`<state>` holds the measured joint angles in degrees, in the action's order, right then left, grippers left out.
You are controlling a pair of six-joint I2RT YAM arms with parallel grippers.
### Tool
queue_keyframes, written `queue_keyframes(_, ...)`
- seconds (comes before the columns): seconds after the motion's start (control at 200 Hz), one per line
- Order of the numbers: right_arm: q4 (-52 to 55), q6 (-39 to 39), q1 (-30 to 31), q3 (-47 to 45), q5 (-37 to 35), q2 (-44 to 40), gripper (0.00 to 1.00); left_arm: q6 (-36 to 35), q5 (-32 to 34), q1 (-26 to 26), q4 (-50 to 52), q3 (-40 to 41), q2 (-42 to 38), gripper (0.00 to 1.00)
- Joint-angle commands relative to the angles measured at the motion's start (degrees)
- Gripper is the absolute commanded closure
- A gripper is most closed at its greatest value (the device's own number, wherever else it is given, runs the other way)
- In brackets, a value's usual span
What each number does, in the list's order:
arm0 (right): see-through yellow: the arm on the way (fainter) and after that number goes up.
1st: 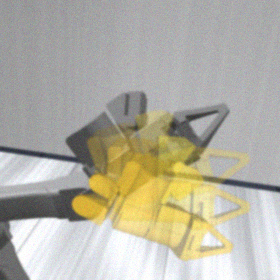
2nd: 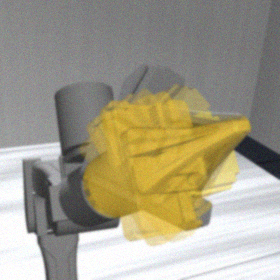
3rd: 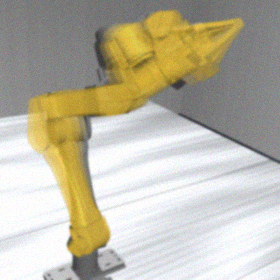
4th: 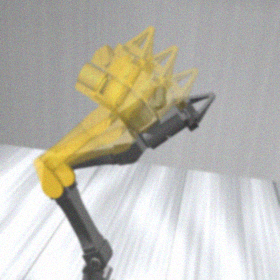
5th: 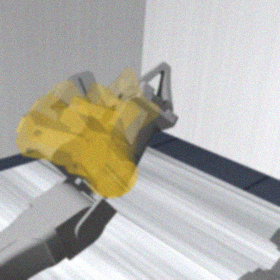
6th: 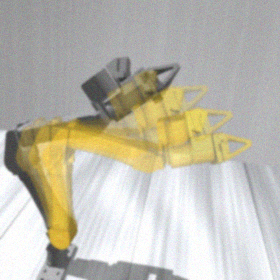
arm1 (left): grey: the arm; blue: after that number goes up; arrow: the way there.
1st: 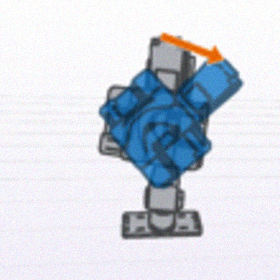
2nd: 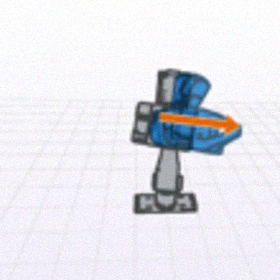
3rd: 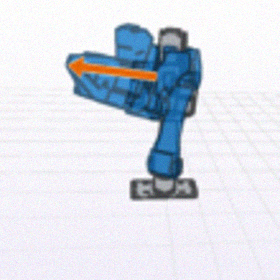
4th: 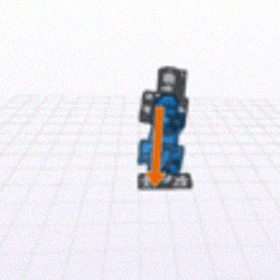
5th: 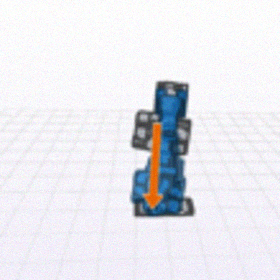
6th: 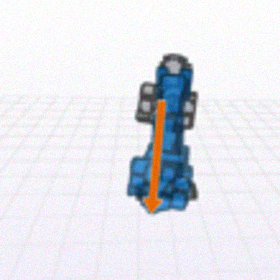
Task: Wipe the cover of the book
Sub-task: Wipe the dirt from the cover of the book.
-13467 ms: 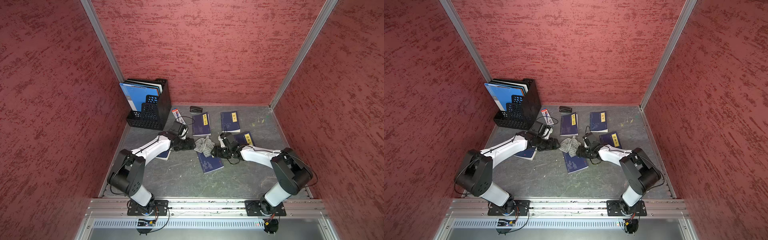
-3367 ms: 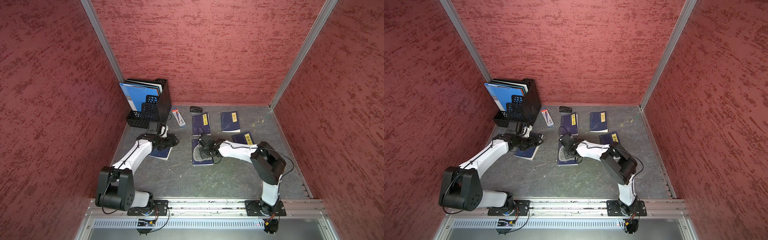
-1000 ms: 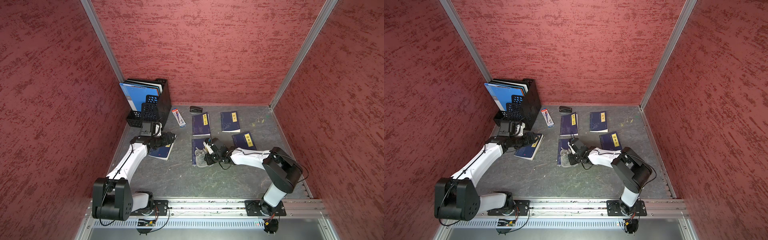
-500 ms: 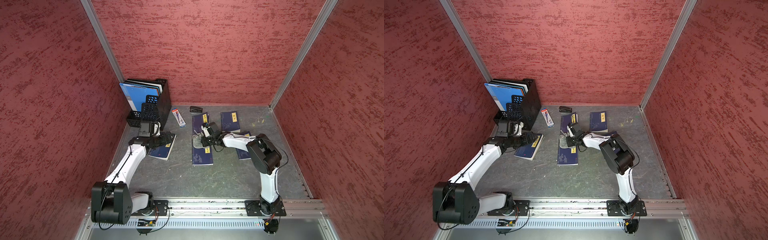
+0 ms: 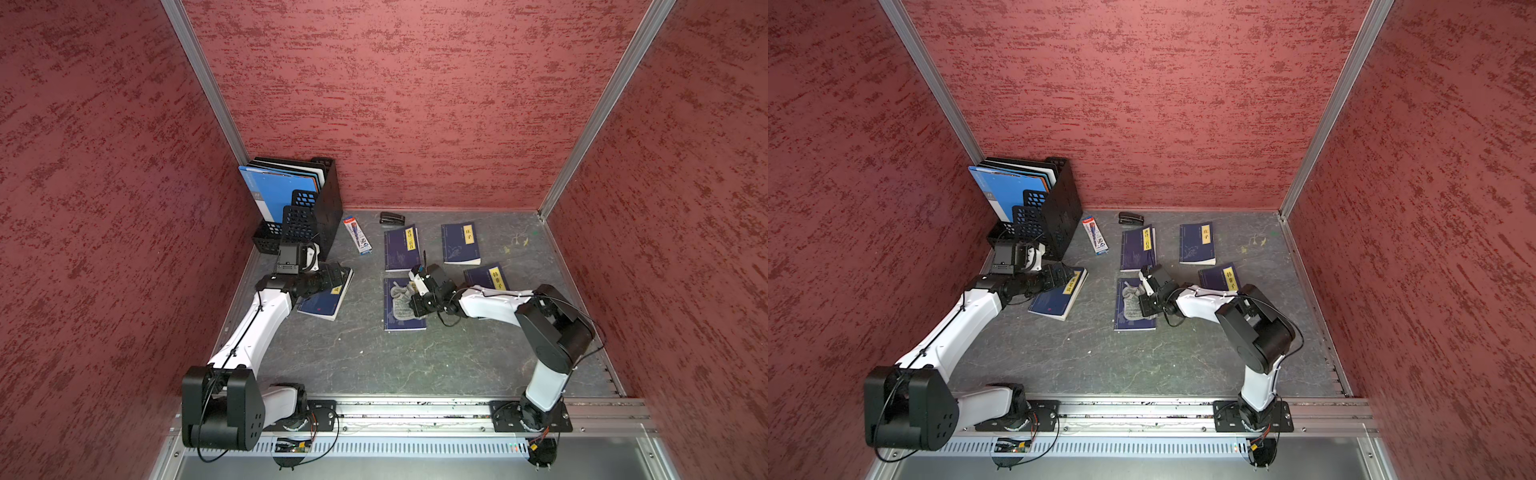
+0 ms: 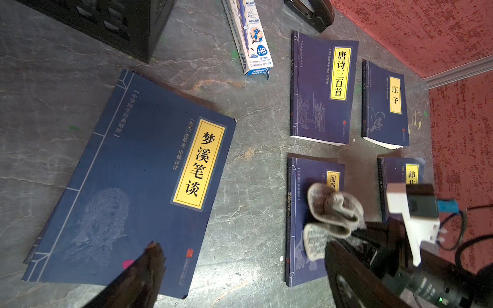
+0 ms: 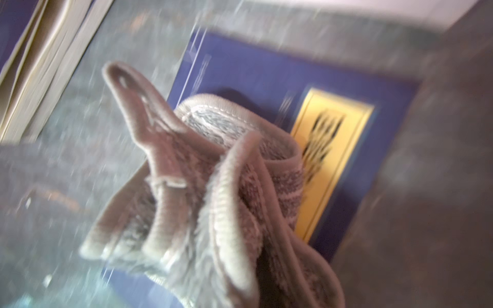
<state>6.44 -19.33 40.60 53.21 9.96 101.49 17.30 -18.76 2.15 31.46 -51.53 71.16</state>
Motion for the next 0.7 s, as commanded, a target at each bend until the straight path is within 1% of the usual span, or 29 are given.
queue_keyframes(0.0,4.2,-3.25,0.3,-3.97,-1.06,1.13,0.92,-0.05,0.48,-0.43,-1.2,-1.2,0.59,0.05)
queue_keyframes(0.13,3.02,-1.58,-3.39,-0.59,-2.17,5.12,0.93,-0.24,0.42,-0.48,-0.82,-1.65,1.35,0.05)
queue_keyframes(0.286,3.14,1.97,-8.6,7.92,-2.3,12.32,0.93,-0.25,0.75,-0.44,-0.53,-1.0,0.5,0.05)
queue_keyframes(0.456,5.27,4.91,-9.57,15.57,-2.13,16.39,0.93,0.01,0.7,-0.43,-0.27,-0.18,0.04,0.05)
queue_keyframes(0.581,5.27,4.93,-9.57,15.43,-1.14,15.83,0.93,0.02,0.84,-0.48,-0.25,-0.39,-0.07,0.04)
queue_keyframes(0.696,4.02,4.31,-9.2,10.89,0.5,12.63,0.93,-0.07,0.99,-0.47,-0.04,-0.77,-0.05,0.05)
